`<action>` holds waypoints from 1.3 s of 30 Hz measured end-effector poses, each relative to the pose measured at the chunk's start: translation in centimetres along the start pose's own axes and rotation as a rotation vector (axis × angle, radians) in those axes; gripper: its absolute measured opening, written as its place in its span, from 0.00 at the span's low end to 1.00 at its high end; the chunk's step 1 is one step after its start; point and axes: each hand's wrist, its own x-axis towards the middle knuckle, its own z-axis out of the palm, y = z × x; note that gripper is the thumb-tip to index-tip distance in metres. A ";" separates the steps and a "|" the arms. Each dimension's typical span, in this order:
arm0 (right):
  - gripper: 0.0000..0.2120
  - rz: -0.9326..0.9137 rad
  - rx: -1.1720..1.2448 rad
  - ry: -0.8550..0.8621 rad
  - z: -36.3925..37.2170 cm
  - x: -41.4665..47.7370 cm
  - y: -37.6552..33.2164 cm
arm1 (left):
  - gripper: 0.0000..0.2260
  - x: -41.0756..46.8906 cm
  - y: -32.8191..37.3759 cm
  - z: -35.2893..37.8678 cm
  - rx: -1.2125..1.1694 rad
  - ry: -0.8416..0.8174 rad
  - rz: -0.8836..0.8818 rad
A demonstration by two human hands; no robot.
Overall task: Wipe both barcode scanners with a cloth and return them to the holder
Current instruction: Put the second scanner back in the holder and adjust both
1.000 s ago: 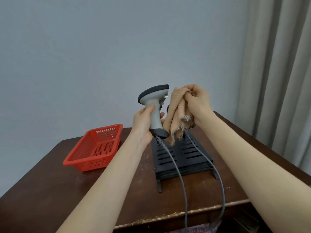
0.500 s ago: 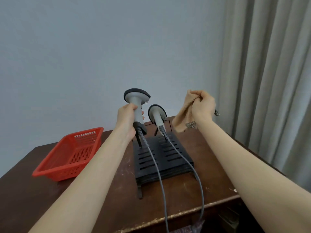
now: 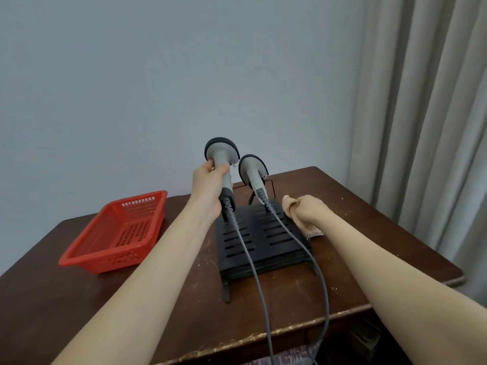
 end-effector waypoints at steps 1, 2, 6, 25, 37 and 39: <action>0.18 0.003 -0.058 0.063 -0.3 -0.2 -0.4 | 0.07 0.0 0.0 0.1 0.007 -0.001 0.001; 0.19 -0.013 -0.076 0.150 -0.7 -0.4 -0.8 | 0.06 0.1 -0.1 0.2 0.015 -0.001 0.002; 0.17 -0.272 0.173 0.473 -2.7 -2.6 -5.6 | 0.05 0.2 0.4 0.0 0.019 -0.006 0.026; 0.15 -0.563 0.529 -0.023 -1.0 -6.2 -15.1 | 0.11 1.6 3.5 -2.4 -0.187 -0.018 -0.093; 0.12 -0.494 0.479 0.110 -0.4 -5.6 -14.2 | 0.48 4.0 -8.5 -4.6 0.620 0.044 0.064; 0.13 -0.498 0.457 0.123 0.0 -5.5 -14.2 | 0.49 4.5 -9.4 -4.1 0.641 0.046 0.061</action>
